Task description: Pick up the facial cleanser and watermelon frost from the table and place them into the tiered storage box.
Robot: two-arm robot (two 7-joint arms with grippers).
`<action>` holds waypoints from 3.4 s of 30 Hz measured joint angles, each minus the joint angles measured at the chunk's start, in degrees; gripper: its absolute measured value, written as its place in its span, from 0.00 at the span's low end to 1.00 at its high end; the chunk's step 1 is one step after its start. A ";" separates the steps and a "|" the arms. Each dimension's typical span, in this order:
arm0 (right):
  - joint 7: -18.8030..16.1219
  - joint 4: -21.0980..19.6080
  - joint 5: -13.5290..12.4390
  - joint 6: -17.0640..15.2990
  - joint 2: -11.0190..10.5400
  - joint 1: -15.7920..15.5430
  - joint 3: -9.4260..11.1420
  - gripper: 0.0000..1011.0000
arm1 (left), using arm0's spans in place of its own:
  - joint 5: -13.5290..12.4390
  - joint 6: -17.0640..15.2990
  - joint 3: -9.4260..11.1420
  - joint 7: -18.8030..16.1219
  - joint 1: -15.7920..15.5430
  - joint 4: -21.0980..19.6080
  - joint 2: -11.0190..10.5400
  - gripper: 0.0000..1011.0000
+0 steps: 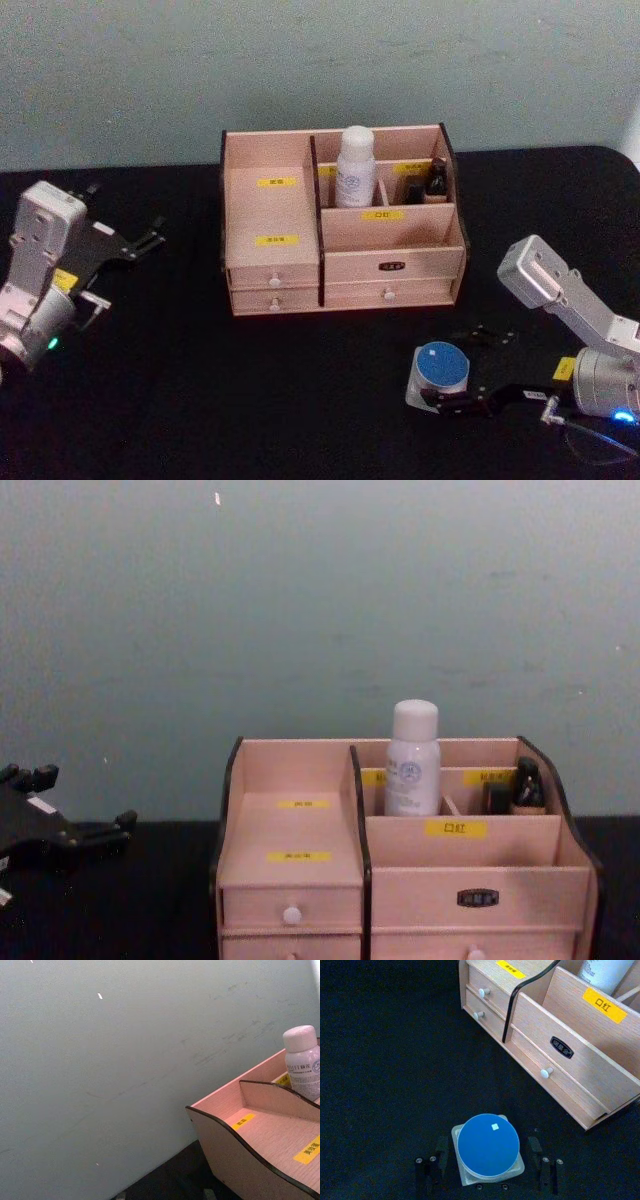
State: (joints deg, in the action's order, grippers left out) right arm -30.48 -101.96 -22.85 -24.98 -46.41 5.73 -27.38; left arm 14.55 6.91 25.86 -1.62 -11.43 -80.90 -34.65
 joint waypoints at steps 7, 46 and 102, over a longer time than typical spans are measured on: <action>-0.02 -0.01 0.00 0.06 -0.04 -0.02 0.02 0.95 | 0.00 0.00 0.00 0.00 0.00 0.00 0.00 0.99; -0.18 -1.49 -0.37 0.97 -0.20 -0.22 0.64 0.72 | 0.00 0.00 0.00 0.00 0.00 0.00 0.00 0.99; -9.81 37.76 6.26 3.60 29.44 42.99 -16.90 0.72 | 0.00 0.00 0.00 0.00 0.00 0.00 0.00 0.99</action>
State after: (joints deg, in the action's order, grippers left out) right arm -40.29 -64.20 -16.59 -21.38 -16.96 48.72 -44.28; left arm 14.55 6.91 25.86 -1.62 -11.43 -80.90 -34.65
